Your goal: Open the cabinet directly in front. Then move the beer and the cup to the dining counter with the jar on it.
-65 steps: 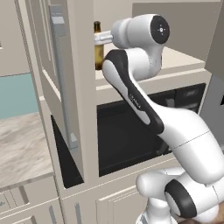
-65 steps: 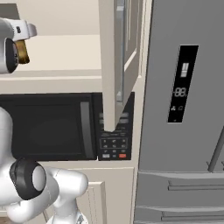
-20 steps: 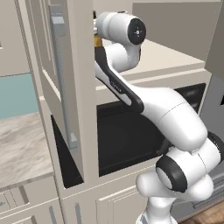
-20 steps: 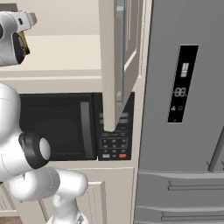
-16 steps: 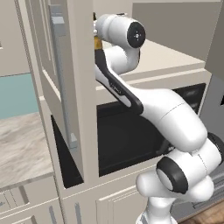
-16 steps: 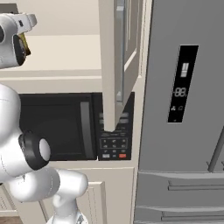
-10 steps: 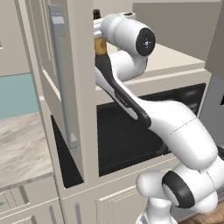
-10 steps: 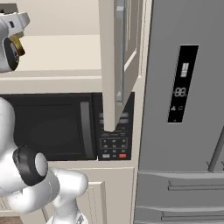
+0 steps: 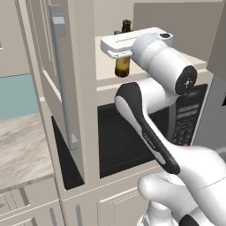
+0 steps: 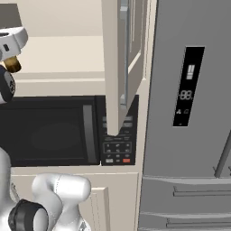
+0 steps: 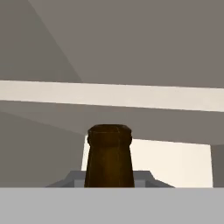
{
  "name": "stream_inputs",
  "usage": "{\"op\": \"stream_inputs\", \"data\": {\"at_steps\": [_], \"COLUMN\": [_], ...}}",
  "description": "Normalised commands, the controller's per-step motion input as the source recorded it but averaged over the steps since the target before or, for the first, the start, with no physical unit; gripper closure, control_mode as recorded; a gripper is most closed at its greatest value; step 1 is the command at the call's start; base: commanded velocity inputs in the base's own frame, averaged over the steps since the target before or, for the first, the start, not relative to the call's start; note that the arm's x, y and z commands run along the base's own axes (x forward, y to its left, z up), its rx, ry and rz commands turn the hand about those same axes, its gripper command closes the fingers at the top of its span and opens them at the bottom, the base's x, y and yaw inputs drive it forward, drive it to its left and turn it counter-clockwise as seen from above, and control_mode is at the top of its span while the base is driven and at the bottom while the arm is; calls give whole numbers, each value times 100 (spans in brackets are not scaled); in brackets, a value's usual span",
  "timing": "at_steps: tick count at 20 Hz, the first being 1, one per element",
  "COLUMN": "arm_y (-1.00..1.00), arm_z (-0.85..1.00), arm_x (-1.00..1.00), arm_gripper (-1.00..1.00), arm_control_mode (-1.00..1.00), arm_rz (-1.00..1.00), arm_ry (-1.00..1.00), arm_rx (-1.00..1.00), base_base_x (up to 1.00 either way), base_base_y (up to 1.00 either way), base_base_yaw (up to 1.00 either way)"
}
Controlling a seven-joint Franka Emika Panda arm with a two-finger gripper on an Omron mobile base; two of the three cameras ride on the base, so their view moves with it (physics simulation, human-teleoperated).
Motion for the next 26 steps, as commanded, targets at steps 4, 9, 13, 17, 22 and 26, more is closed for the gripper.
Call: {"op": "stream_inputs", "data": {"at_steps": [4, 9, 13, 17, 22, 26], "arm_y": [-78, -50, -24, 0, 0, 0], "arm_z": [-69, -90, -60, 0, 0, 0], "arm_x": [-100, -100, -67, -1, -24, 0], "arm_gripper": [100, 100, 100, 100, 100, 100], "arm_control_mode": [-100, -100, -100, -100, -100, -100], "arm_rz": [0, -1, 0, 0, 0, 0], "arm_ry": [1, 13, 12, -4, -36, -4], "arm_rx": [12, 10, 2, 0, 0, 0], "base_base_x": [0, 0, 0, 0, 0, 0], "base_base_y": [0, 0, 0, 0, 0, 0], "base_base_yaw": [0, 0, 0, 0, 0, 0]}}
